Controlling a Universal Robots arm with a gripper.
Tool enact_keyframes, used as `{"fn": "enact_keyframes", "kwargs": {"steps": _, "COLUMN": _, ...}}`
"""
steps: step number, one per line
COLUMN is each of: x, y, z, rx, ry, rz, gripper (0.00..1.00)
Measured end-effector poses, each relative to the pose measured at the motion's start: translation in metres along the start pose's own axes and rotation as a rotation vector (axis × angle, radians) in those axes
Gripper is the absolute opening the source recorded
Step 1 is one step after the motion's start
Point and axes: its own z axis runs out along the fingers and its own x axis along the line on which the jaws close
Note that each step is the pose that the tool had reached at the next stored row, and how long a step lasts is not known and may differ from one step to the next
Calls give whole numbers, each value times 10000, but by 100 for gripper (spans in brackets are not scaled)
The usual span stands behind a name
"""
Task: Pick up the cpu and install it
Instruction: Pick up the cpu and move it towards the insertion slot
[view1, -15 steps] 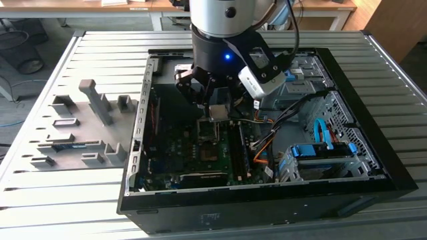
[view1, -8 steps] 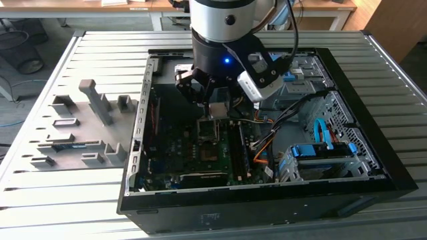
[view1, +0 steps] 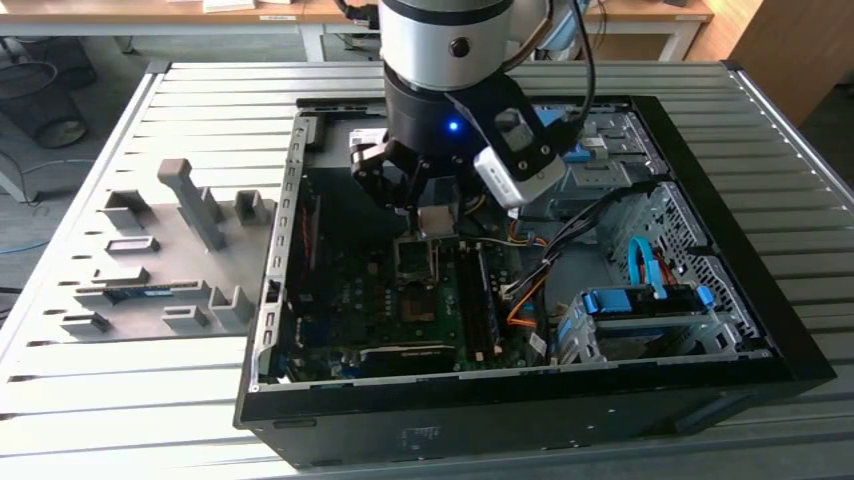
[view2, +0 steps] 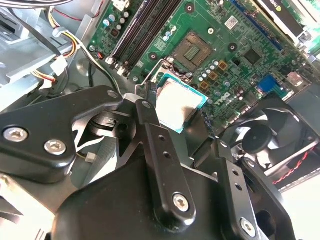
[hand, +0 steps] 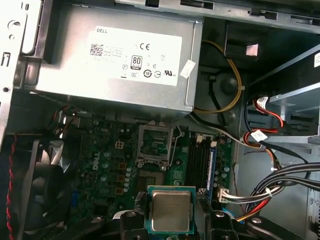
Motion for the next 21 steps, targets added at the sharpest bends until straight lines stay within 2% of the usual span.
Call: {"fn": "enact_keyframes", "kwargs": {"steps": 21, "x": 3, "y": -9, "z": 105, "rx": -148, "ry": -17, "rz": 4, "gripper": 47}}
